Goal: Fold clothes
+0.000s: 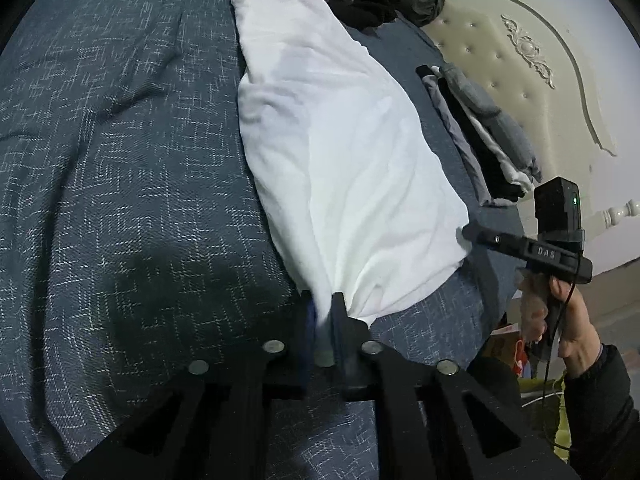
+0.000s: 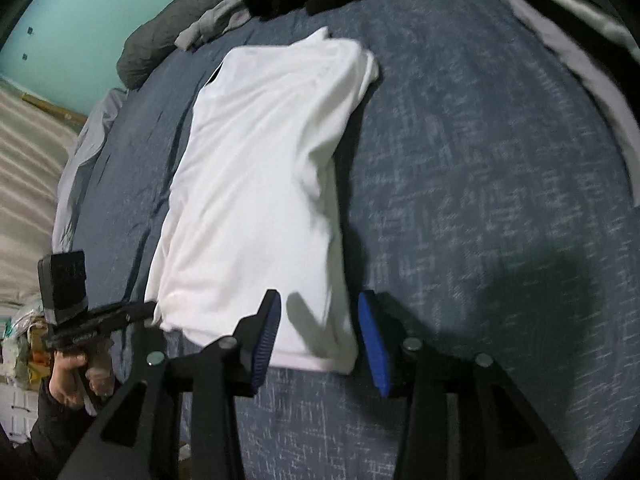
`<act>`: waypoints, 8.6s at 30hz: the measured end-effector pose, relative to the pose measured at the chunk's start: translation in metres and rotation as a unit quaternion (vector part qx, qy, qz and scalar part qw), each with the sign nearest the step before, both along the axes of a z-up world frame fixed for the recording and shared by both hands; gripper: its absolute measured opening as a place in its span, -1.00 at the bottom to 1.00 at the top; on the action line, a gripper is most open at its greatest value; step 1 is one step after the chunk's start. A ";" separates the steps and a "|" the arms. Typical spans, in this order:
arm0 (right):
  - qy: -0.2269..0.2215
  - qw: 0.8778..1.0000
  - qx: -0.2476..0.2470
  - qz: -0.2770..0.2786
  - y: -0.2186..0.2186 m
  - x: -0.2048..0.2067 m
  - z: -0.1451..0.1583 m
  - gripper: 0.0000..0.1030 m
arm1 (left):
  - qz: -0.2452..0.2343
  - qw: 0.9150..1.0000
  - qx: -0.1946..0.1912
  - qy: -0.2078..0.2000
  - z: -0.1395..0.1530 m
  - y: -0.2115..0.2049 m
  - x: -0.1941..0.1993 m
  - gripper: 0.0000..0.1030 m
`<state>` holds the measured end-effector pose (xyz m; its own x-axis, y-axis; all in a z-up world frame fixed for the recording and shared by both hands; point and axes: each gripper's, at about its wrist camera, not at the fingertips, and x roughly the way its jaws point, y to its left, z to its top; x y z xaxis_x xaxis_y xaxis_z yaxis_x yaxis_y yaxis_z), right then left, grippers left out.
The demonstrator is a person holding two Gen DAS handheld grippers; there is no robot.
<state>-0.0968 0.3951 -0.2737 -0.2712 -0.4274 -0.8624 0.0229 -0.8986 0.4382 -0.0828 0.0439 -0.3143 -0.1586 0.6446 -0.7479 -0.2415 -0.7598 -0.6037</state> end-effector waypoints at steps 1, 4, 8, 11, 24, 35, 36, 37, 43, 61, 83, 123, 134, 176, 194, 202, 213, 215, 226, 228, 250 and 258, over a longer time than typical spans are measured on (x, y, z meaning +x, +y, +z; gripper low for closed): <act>-0.004 1.000 0.000 0.006 -0.003 0.002 -0.002 -0.25 | 0.000 1.000 -0.001 0.003 0.002 0.000 0.001 -0.88; 0.001 1.000 0.011 0.015 -0.006 0.007 -0.002 -0.83 | 0.000 1.000 -0.005 0.012 0.008 0.000 0.005 -0.89; 0.027 1.000 -0.005 0.013 -0.003 0.014 0.014 -0.91 | 0.003 1.000 0.003 0.023 0.023 -0.008 0.011 -0.90; 0.034 0.999 -0.002 0.023 -0.006 0.021 0.024 -0.91 | 0.004 1.000 0.005 0.022 0.029 -0.016 0.017 -0.90; -0.004 1.000 0.016 -0.002 0.000 0.021 0.007 -0.77 | 0.006 0.999 -0.016 -0.028 -0.001 -0.015 0.026 -0.91; -0.029 0.999 -0.015 -0.012 0.001 0.005 -0.009 -0.08 | 0.027 0.999 -0.010 -0.035 -0.003 -0.014 0.007 -0.29; -0.032 0.999 -0.016 -0.007 -0.002 0.003 -0.011 -0.08 | 0.028 0.999 -0.010 -0.038 -0.005 -0.012 0.005 -0.27; -0.034 0.999 -0.016 -0.002 -0.005 0.000 -0.014 -0.08 | 0.029 0.999 -0.010 -0.040 -0.007 -0.010 0.004 -0.27; -0.041 0.999 -0.012 0.015 -0.012 -0.006 -0.023 -0.07 | 0.035 0.998 -0.011 -0.043 -0.013 -0.003 -0.001 -0.27; -0.006 0.998 -0.038 0.044 -0.014 -0.005 0.003 -0.87 | 0.017 1.000 -0.015 0.012 0.035 0.004 -0.005 -0.91; 0.131 0.990 -0.032 0.040 0.003 -0.098 0.183 -0.89 | 0.022 0.990 -0.018 0.138 0.218 0.036 -0.104 -0.92; 0.299 0.945 0.103 -0.087 0.254 -0.285 0.378 -0.89 | -0.014 0.965 0.014 0.260 0.411 0.324 -0.314 -0.92; 0.310 0.934 0.123 -0.126 0.319 -0.305 0.370 -0.89 | -0.038 0.964 0.007 0.264 0.402 0.393 -0.334 -0.92; 0.124 0.986 0.031 -0.107 0.378 -0.058 0.157 -0.89 | -0.140 0.981 -0.009 0.132 0.213 0.412 -0.095 -0.92; 0.116 0.985 0.012 -0.128 0.393 -0.042 0.120 -0.64 | -0.122 0.984 -0.025 0.130 0.181 0.408 -0.091 -0.87; 0.157 0.974 0.018 -0.161 0.412 -0.031 0.152 -0.54 | -0.096 0.978 -0.024 0.182 0.210 0.392 -0.103 -0.87; 0.150 0.974 0.027 -0.169 0.415 -0.104 0.176 -0.42 | -0.094 0.977 -0.030 0.190 0.201 0.414 -0.125 -0.87; 0.140 0.977 0.041 -0.155 0.411 -0.129 0.176 -0.42 | -0.095 0.976 -0.033 0.193 0.197 0.416 -0.127 -0.87; 0.096 0.985 0.111 -0.094 0.388 -0.236 0.158 -0.41 | -0.097 0.973 -0.035 0.205 0.173 0.416 -0.137 -0.87; 0.085 0.985 0.115 -0.101 0.393 -0.248 0.151 -0.41 | -0.098 0.974 -0.028 0.202 0.170 0.416 -0.139 -0.87; 0.085 0.971 0.176 -0.135 0.413 -0.284 0.121 -1.00 | -0.104 0.972 -0.013 0.210 0.151 0.417 -0.134 -0.86; 0.055 0.963 0.214 -0.152 0.422 -0.290 0.104 -1.00 | -0.104 0.972 -0.011 0.208 0.149 0.417 -0.134 -0.86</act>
